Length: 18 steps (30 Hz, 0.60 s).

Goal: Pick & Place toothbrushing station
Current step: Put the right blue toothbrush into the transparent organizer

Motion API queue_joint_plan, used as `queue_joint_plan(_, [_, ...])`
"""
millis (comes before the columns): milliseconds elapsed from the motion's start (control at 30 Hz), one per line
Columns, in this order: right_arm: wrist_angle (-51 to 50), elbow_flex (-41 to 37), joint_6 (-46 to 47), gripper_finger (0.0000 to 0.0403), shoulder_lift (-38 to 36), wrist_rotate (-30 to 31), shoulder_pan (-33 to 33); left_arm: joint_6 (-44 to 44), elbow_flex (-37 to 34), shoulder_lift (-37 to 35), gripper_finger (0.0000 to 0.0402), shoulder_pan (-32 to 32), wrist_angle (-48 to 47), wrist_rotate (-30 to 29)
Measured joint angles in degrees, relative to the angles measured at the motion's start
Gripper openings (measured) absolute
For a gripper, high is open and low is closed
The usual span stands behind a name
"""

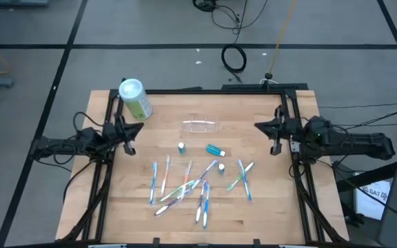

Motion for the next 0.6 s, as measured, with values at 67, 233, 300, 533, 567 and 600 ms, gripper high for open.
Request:
queue_joint_plan(67, [-0.59,1.66,1.63,0.0000,1.36,0.11,0.00,-2.04,0.04,1.26,0.0017,0.00,0.02,-0.01])
queue_joint_plan(233, [-3.46,5.95,5.14,0.0000,4.78,-0.08,-0.02,-5.59,0.04,4.41,0.0017,0.00,0.68,0.13])
queue_joint_plan(300, [-8.34,7.67,7.12,0.0000,6.41,-0.09,-0.02,-6.77,0.04,5.87,0.0017,0.00,1.63,0.17])
queue_joint_plan(533, [-24.37,13.47,17.01,0.0000,11.97,-1.64,-0.02,-10.08,0.04,10.63,0.0017,0.00,8.39,0.17])
queue_joint_plan(567, [-26.59,13.97,18.43,0.0000,12.42,-2.61,-0.02,-10.20,0.04,11.36,0.0017,0.00,9.43,0.17])
queue_joint_plan(600, [-28.78,14.44,19.97,0.0000,12.83,-3.31,-0.01,-10.24,0.04,12.05,0.0017,0.00,10.22,0.17])
